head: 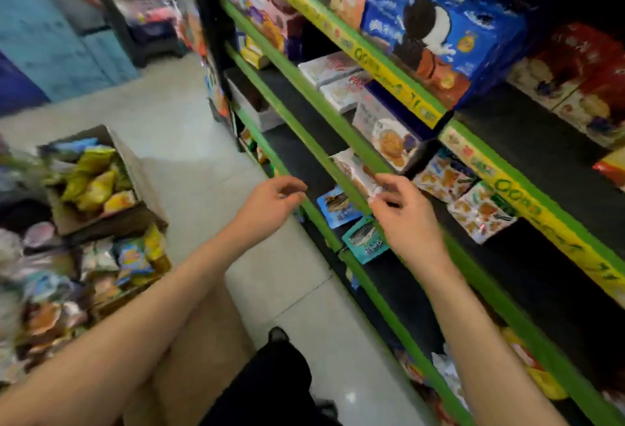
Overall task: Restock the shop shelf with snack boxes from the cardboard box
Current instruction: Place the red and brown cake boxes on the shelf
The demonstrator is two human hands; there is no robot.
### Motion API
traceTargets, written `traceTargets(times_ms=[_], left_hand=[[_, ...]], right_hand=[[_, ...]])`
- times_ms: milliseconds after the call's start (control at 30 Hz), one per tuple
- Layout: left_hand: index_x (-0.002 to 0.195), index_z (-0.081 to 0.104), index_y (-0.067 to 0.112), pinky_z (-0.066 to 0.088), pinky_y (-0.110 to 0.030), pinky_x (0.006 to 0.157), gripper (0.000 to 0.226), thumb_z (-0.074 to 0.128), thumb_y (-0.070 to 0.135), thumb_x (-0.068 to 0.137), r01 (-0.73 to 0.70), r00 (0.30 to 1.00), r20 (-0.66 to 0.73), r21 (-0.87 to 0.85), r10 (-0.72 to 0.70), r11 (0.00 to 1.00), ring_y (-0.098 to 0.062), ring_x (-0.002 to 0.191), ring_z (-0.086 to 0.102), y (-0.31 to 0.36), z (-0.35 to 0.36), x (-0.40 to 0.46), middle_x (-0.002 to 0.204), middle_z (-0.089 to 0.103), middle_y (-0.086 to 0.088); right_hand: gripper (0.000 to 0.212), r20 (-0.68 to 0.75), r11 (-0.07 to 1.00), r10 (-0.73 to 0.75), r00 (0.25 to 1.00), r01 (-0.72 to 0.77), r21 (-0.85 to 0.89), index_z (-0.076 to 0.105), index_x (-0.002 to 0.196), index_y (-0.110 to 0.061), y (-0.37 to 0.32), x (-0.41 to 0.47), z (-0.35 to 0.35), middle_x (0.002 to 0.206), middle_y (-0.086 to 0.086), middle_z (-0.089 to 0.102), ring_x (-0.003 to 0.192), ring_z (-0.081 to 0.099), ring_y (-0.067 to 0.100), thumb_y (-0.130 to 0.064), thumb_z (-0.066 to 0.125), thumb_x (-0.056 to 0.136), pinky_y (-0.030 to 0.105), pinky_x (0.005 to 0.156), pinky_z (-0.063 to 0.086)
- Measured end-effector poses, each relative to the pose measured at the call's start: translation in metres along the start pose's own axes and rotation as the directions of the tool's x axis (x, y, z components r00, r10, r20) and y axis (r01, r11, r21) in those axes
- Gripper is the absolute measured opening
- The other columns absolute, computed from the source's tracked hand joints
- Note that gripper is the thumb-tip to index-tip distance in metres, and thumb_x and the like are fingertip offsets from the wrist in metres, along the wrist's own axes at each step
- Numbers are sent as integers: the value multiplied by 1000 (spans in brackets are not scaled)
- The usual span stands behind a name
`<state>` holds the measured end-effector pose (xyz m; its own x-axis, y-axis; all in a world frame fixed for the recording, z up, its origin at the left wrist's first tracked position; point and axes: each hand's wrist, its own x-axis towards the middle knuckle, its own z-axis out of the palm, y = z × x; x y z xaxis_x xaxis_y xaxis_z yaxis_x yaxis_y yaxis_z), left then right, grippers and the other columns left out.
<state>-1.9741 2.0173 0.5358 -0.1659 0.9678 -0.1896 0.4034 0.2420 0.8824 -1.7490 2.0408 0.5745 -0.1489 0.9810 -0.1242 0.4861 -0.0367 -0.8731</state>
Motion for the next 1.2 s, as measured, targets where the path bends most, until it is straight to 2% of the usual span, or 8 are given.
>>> traceTargets(times_ms=[200,367,500,667,833,1033,1100,1200], left_hand=[[103,71,11,42,-15,71,13,63,9,92,291,941,-124,-177,-315,940,-13,89,58,-94,-31,-19,98,69,-10],[104,73,11,44,-17,74,17,63,14,91,472,788,-245,-347,-564,810,-11,86,62,-166,-69,-73,100,71,-5],[101,72,17,49,-30,88,14,64,17,90,567,572,-334,-499,-749,655,-19,100,64,-218,-94,-138,106,71,-5],[96,65,23,40,-8,45,6,63,19,92,552,200,-321,-743,-926,377,-6,70,57,-288,-89,-201,95,65,0],[111,66,9,49,-34,88,18,61,14,95,491,-47,-111,-868,-993,74,-26,102,63,-353,-55,-214,114,67,-13],[122,59,11,43,-29,87,25,58,20,98,506,-22,78,-859,-997,-78,-21,102,57,-480,-7,-173,113,60,-6],[127,56,9,42,-29,90,29,54,19,100,473,-41,124,-871,-991,-129,-24,107,56,-536,8,-157,119,60,-10],[128,56,9,41,-26,89,31,53,18,98,523,-71,139,-838,-988,-156,-28,117,55,-622,34,-132,123,59,-5]], right_hand=[[30,309,990,3,951,40,-132,62,117,-19,4,48,115,108,-4,65,88,62,3,-10,66,89,14,81,49],[25,642,974,39,765,116,-196,61,103,-29,0,57,236,106,-6,66,81,60,-9,-9,67,88,10,71,46],[23,842,947,95,532,211,-240,60,102,-27,-4,36,338,107,-1,67,83,61,10,-8,65,90,27,75,48],[19,947,887,190,259,368,-279,62,110,-24,15,8,444,97,0,67,85,63,16,-18,65,92,32,79,52],[29,929,780,366,59,525,-341,61,122,-16,68,15,525,108,0,64,92,60,13,-20,62,93,19,66,43],[24,887,633,458,-58,722,-280,61,80,-27,160,69,626,86,-5,66,67,57,-7,-5,67,86,1,55,38],[10,866,526,496,-61,815,-244,65,96,-21,195,85,664,93,-8,64,88,60,9,-13,65,89,10,71,42],[39,832,346,544,-110,933,-103,51,131,-14,256,99,722,122,7,62,115,59,28,-17,58,93,37,97,47]])
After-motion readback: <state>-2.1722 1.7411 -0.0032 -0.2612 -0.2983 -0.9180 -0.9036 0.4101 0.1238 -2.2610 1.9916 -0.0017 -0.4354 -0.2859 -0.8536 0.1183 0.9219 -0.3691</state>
